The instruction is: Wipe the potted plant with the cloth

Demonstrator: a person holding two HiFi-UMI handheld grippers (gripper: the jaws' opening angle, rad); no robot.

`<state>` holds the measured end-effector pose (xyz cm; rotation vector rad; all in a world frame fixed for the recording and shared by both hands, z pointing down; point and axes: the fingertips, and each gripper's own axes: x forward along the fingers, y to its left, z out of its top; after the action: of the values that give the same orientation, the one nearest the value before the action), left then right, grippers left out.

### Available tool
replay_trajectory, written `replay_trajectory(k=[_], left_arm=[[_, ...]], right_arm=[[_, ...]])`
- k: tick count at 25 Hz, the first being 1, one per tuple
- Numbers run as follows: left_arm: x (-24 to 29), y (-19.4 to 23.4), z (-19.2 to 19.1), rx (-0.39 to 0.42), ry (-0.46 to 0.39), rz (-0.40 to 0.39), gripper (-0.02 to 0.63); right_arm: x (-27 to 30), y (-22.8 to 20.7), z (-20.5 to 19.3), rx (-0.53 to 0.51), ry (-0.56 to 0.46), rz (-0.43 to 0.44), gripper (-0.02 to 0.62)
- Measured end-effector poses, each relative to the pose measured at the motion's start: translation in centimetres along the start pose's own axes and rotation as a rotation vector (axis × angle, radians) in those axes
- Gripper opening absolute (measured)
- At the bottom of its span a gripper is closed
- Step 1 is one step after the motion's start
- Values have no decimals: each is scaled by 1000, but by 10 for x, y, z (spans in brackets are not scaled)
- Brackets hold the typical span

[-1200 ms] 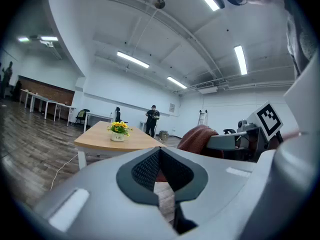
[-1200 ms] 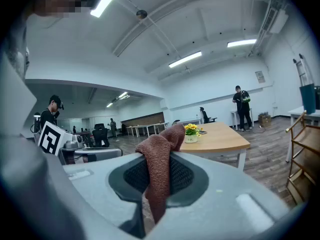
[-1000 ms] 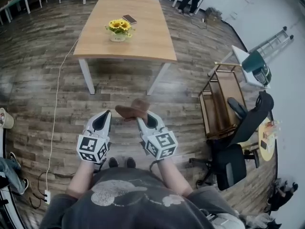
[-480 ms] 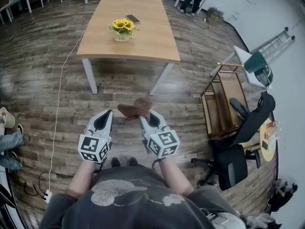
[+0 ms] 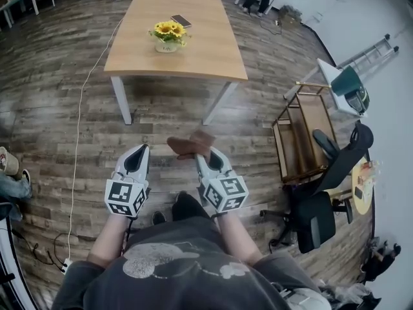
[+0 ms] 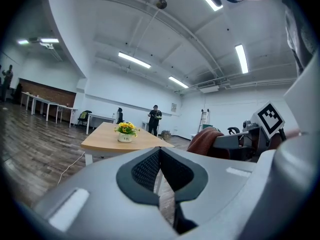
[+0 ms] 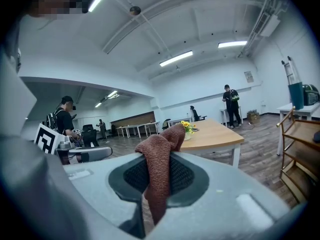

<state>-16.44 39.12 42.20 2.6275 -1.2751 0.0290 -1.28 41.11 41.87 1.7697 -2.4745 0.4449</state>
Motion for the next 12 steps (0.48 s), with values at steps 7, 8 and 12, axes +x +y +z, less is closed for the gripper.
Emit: replay_trajectory(k=[7,8,12], left_arm=[[37,23,-7,-9,26,30,18],[45,28,-7,-7,30,39,18],[82,48,-1,8,37,71,18]], right_arm=[[43,-32,5,33,-8,-5,48],[53,-38,6,37,-9,-1,48],[93,-65,14,56,-2,19,48]])
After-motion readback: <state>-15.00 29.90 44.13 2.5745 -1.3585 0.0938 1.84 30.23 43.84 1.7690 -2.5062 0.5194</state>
